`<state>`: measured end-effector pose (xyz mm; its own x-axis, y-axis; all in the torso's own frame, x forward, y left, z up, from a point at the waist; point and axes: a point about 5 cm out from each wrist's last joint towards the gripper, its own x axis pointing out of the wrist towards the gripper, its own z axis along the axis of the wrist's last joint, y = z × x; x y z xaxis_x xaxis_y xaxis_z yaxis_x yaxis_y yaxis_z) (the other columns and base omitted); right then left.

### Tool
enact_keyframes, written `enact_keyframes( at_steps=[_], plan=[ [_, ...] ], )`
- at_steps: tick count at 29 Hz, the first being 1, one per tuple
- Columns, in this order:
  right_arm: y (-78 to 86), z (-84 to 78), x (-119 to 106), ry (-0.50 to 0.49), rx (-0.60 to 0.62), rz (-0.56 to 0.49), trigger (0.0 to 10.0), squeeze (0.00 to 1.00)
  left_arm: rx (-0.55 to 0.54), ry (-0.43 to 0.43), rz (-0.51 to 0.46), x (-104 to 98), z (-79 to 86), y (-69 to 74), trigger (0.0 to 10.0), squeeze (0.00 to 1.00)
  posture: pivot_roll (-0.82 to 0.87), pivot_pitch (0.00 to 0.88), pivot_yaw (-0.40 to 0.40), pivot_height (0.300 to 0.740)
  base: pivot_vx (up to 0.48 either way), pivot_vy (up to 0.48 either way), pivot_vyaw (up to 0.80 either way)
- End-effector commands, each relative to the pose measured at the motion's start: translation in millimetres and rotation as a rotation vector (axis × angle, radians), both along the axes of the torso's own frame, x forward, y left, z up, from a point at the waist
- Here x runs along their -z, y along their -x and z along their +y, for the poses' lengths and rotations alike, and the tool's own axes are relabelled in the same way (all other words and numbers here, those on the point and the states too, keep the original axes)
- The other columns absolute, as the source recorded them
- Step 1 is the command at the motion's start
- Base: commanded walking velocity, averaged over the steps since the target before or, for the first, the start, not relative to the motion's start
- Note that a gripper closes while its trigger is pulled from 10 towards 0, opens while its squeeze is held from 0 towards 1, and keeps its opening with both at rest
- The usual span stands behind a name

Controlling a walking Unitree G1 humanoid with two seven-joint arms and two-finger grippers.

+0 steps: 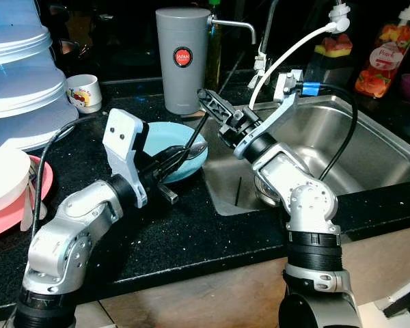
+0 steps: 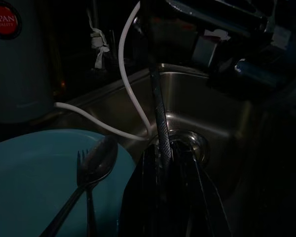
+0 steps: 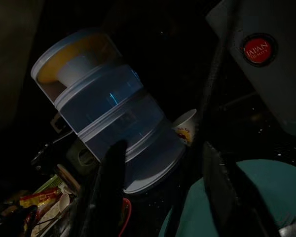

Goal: Kitchen organization

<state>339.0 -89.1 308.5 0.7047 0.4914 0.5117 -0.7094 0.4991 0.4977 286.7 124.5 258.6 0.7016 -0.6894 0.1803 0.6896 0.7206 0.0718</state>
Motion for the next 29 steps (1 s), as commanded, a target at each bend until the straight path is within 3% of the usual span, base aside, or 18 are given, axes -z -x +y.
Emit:
enact_keyframes(
  at_steps=[1,19,22,28,29],
  plan=[
    [3.4,2.6,-2,-0.014,-0.031,-0.009,0.0,0.00,0.008,-0.012,0.009,1,0.6,0.8,0.0,0.00,-0.02,0.053,0.032,0.740,0.000,0.000,0.00],
    [2.2,0.4,1,-0.007,-0.019,0.000,0.0,0.00,0.002,-0.025,0.012,3,1.7,0.3,0.0,0.00,-0.02,0.057,0.035,0.740,0.000,0.000,0.00],
    [-4.9,-7.6,4,-0.007,0.053,0.037,0.0,0.00,-0.066,-0.051,0.010,5,6.7,-6.8,0.0,0.00,-0.02,0.056,0.035,0.740,0.000,0.000,0.00],
    [-9.4,-16.9,5,-0.025,0.097,0.053,0.0,0.00,-0.044,-0.061,0.008,5,4.2,-5.8,0.0,0.00,-0.02,0.051,0.036,0.740,0.000,0.000,0.00],
    [-10.7,-19.7,5,-0.032,0.115,0.059,0.0,0.00,-0.063,-0.080,0.005,5,4.3,-6.4,1.0,0.00,-0.02,0.051,0.036,0.740,0.000,0.000,0.00]
  ],
)
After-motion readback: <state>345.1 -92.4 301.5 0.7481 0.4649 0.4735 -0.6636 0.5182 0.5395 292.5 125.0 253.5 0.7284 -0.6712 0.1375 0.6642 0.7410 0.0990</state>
